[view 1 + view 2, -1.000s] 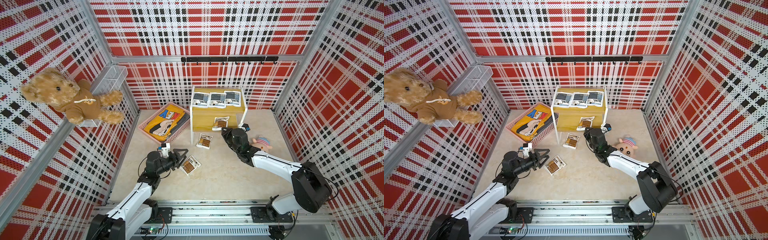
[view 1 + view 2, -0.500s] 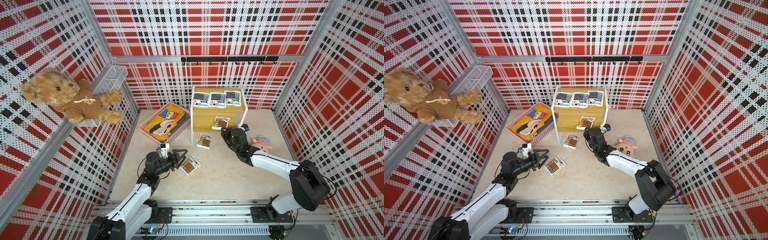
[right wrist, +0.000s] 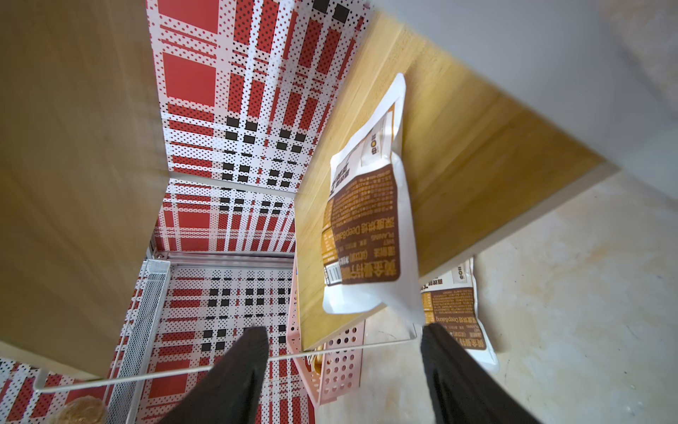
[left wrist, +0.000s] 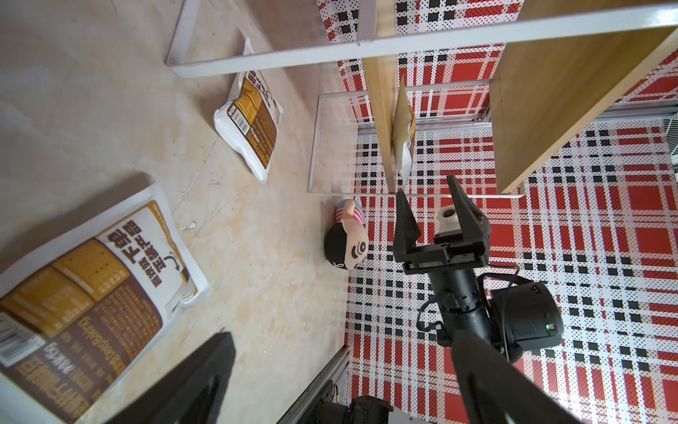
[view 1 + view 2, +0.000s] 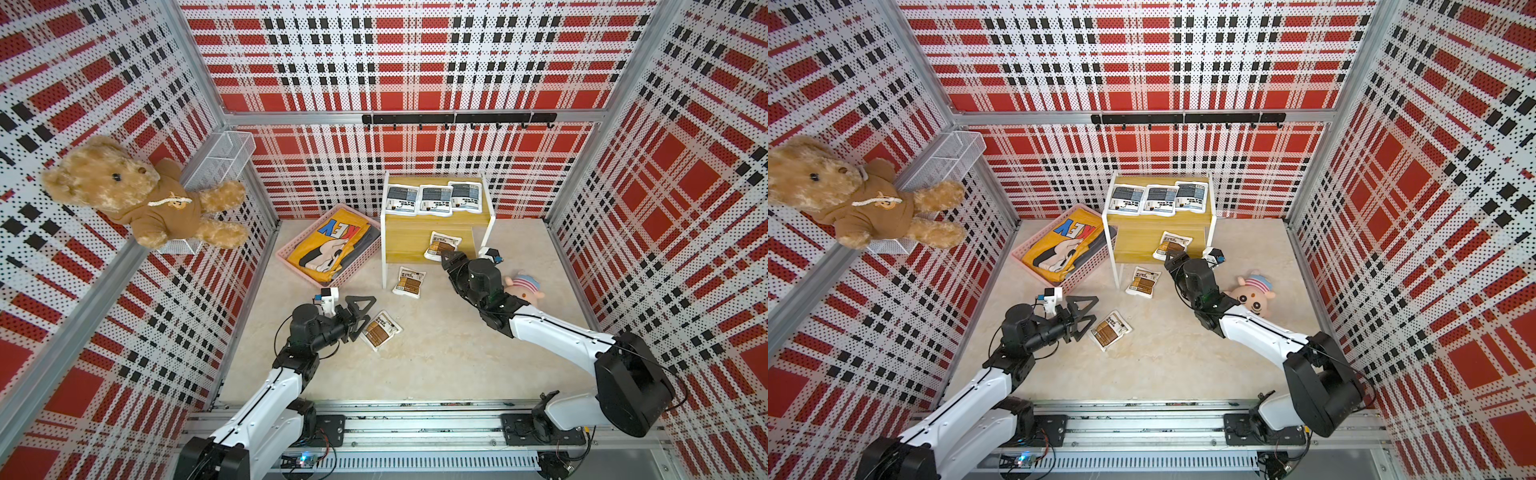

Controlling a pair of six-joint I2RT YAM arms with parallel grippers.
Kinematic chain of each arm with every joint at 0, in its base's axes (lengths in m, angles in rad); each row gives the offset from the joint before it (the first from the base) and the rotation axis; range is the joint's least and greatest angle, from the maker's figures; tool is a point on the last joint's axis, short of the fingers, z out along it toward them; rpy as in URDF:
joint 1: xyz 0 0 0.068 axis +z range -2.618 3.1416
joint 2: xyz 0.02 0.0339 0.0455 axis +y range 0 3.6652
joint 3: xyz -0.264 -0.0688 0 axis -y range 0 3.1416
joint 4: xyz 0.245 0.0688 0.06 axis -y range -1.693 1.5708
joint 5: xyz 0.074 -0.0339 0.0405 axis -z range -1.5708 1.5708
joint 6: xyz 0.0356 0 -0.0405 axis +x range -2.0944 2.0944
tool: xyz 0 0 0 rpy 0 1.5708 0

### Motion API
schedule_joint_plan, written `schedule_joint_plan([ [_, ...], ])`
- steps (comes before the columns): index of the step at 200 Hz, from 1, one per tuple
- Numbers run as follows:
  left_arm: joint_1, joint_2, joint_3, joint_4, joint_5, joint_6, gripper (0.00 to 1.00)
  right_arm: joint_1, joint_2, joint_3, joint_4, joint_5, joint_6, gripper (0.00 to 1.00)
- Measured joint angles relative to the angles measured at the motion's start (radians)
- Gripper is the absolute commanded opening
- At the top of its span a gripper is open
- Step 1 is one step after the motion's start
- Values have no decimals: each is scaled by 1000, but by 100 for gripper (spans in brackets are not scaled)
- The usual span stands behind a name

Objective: Place the bagged coffee beans on the shelf by color
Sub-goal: Place the bagged coffee beans on the shelf, then move the bagged coffee beans to the shelf.

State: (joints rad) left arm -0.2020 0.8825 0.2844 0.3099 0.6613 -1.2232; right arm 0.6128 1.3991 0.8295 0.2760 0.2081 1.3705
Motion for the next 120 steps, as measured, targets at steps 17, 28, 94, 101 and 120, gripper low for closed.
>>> schedule_joint_plan([
  [17,-35,4,67,-84,-39,57,99,1,-45,-5,-64,-21,-23,71],
  [28,-85,23,137,-136,-71,110,99,-1,-89,-4,-136,-29,-55,68],
  [94,-418,364,529,-240,-370,396,59,-129,-438,-4,-551,-42,-272,28],
  [101,-441,408,558,-245,-410,421,48,-148,-464,-6,-572,-50,-283,23],
  [120,-493,513,620,-245,-521,490,41,-187,-502,-13,-613,-74,-319,18],
])
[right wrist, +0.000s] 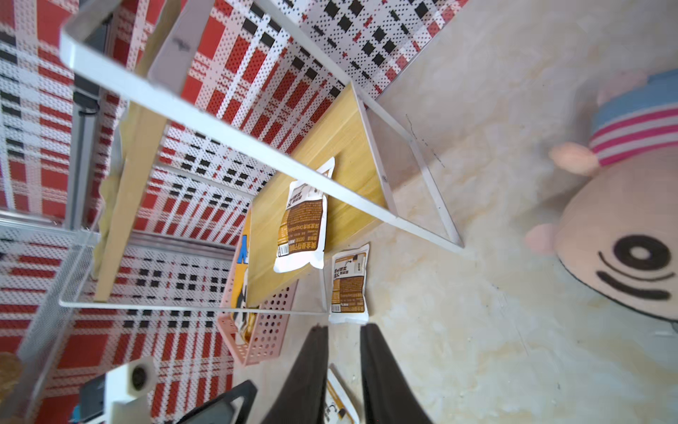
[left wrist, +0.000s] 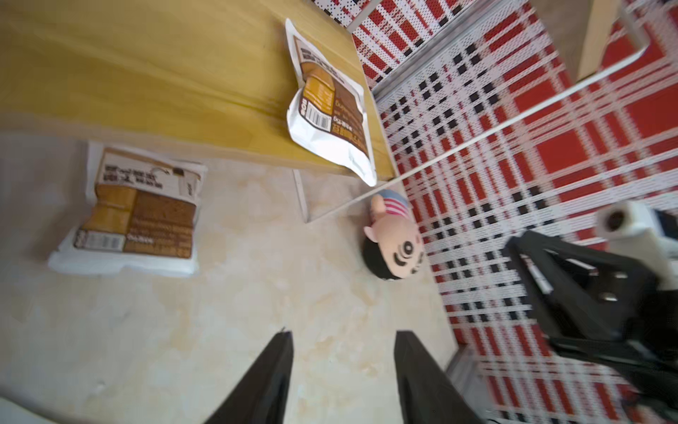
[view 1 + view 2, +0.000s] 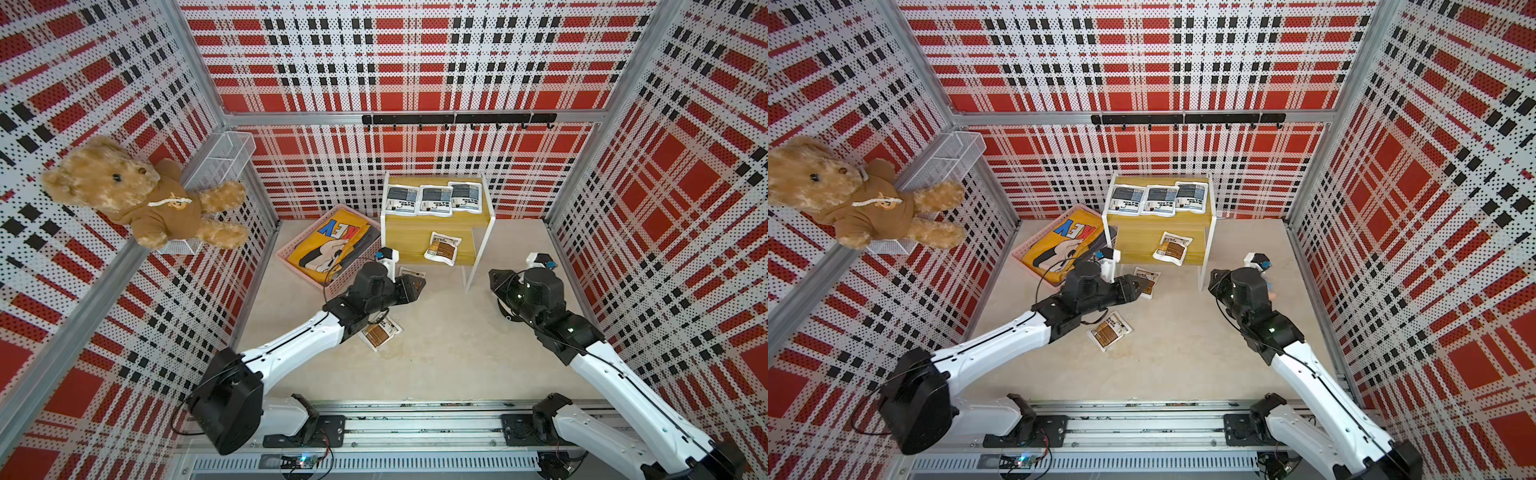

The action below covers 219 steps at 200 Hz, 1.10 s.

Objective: Place the bagged coffee beans on the shelf by color
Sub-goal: Move the bagged coffee beans to the shelf.

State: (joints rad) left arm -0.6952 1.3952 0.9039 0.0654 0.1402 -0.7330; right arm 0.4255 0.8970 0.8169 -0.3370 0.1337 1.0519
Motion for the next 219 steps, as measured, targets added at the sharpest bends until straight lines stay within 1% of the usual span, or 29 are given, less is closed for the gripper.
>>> schedule_joint_plan([
  [9,-15,34,12,6,-46,25,41,-8,-1,-2,-15,-15,-12,18],
  [23,-29,74,18,23,-111,50,38,-18,1,-8,-28,-38,-33,17],
  [54,-39,159,59,56,-219,92,21,-36,0,-30,-40,-83,-69,17],
  [73,-43,182,75,91,-269,110,17,-56,-1,-50,-40,-111,-83,17],
  [136,-97,182,76,187,-368,156,14,-83,-5,-98,-31,-179,-93,17],
  [180,-95,185,82,226,-431,166,14,-84,-11,-98,-23,-205,-94,17],
  [219,-89,261,140,252,-454,189,14,-96,-18,-102,-10,-224,-96,17],
])
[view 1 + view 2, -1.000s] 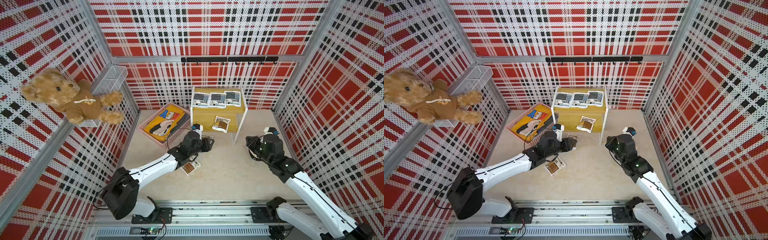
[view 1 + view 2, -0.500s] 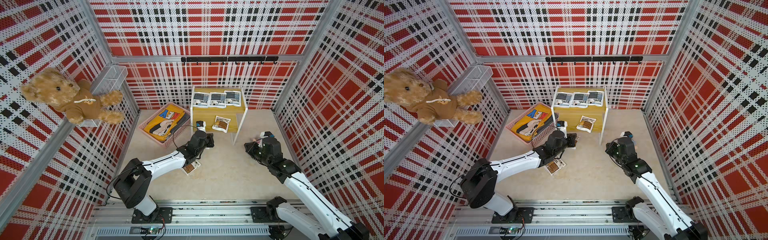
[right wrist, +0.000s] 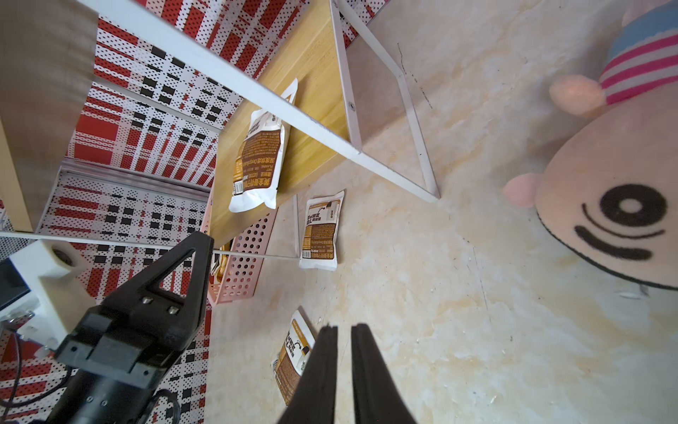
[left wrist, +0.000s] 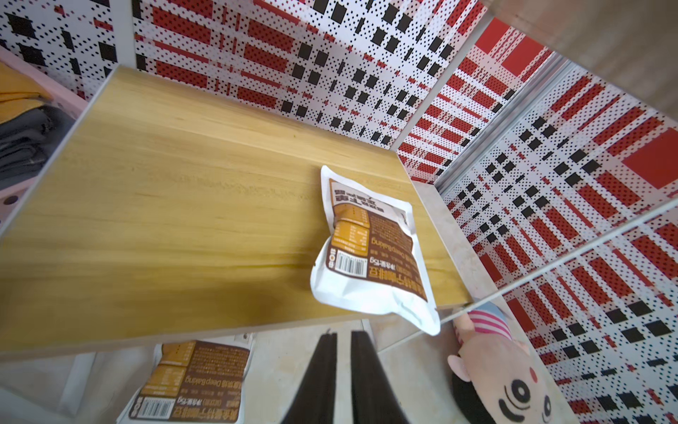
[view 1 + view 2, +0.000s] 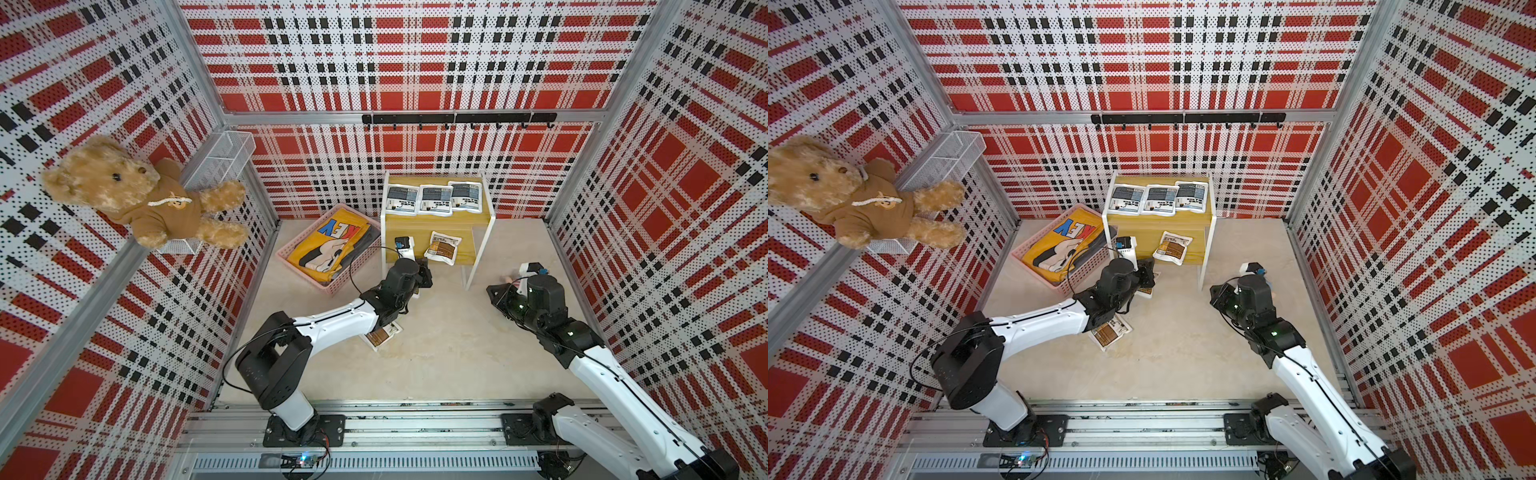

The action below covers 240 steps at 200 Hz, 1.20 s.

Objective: Place the bagged coffee beans on the shelf by color
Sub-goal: Move the bagged coffee beans to the shelf.

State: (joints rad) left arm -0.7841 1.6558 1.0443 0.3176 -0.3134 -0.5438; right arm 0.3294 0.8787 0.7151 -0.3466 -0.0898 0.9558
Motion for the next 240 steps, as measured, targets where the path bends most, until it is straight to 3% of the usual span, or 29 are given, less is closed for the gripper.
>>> schedule_joint_plan([
  [140,-4,192,179,11,43,13,14,-61,-42,-49,15,-59,-2,17],
  [240,-27,240,219,2,70,6,14,-79,-61,-69,19,-76,-2,18],
])
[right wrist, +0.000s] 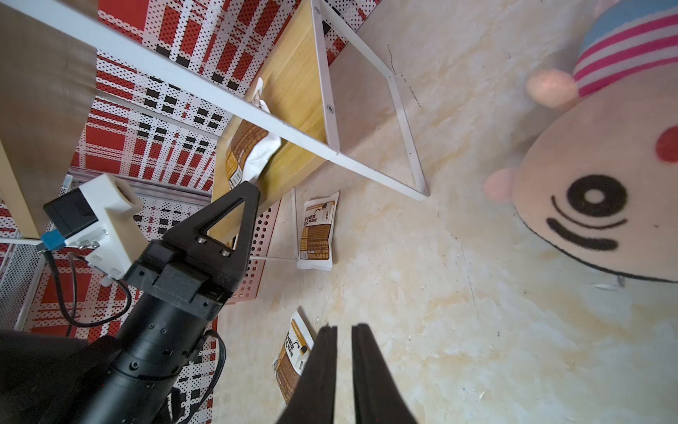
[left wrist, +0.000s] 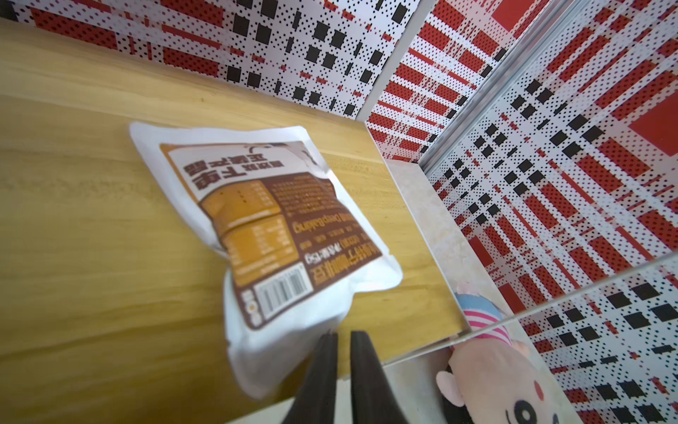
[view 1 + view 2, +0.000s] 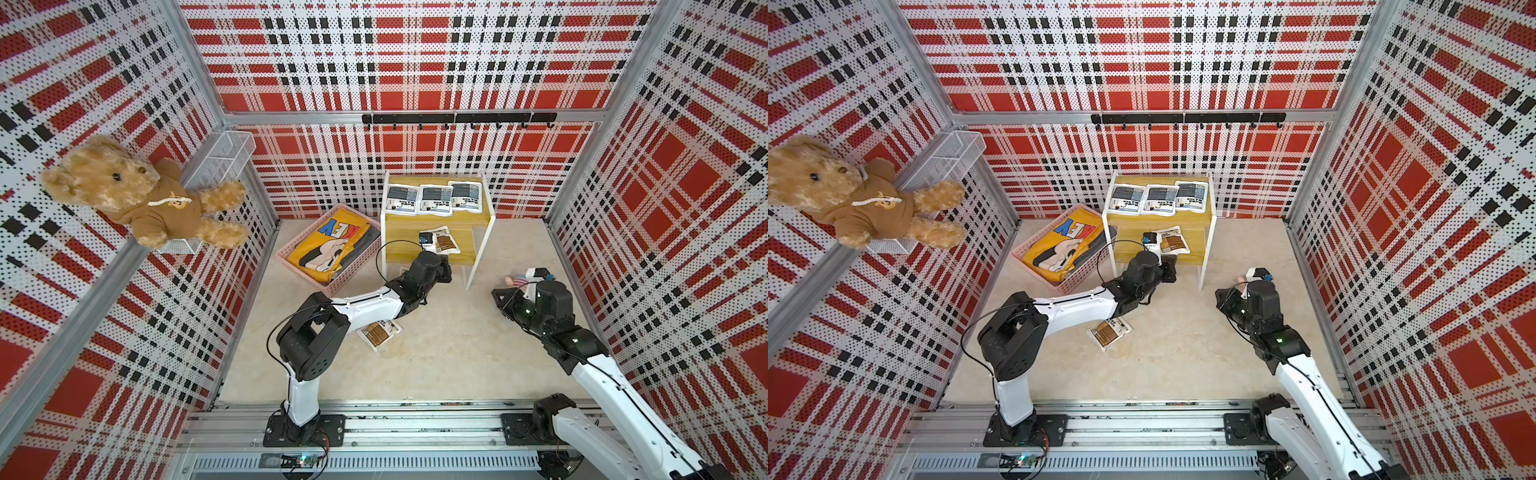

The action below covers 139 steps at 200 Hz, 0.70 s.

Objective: Place the bagged coffee beans on the shelf by color
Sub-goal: Move the bagged coffee beans to the shelf.

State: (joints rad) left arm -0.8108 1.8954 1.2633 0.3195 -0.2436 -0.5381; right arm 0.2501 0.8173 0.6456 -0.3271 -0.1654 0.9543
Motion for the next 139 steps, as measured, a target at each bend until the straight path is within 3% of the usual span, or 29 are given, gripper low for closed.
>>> schedule_joint_plan([
  [28,0,-42,-34,-14,-10,0,15,-5,-6,-27,14,-7,1,18],
  [47,0,-101,-69,-18,-33,2,24,-5,-6,-49,21,-17,5,17],
  [78,11,-187,-98,-16,-82,-8,25,-5,-6,-55,27,-26,7,17],
  [139,56,-153,-98,2,-122,-31,26,-5,-6,-53,30,-37,5,17],
])
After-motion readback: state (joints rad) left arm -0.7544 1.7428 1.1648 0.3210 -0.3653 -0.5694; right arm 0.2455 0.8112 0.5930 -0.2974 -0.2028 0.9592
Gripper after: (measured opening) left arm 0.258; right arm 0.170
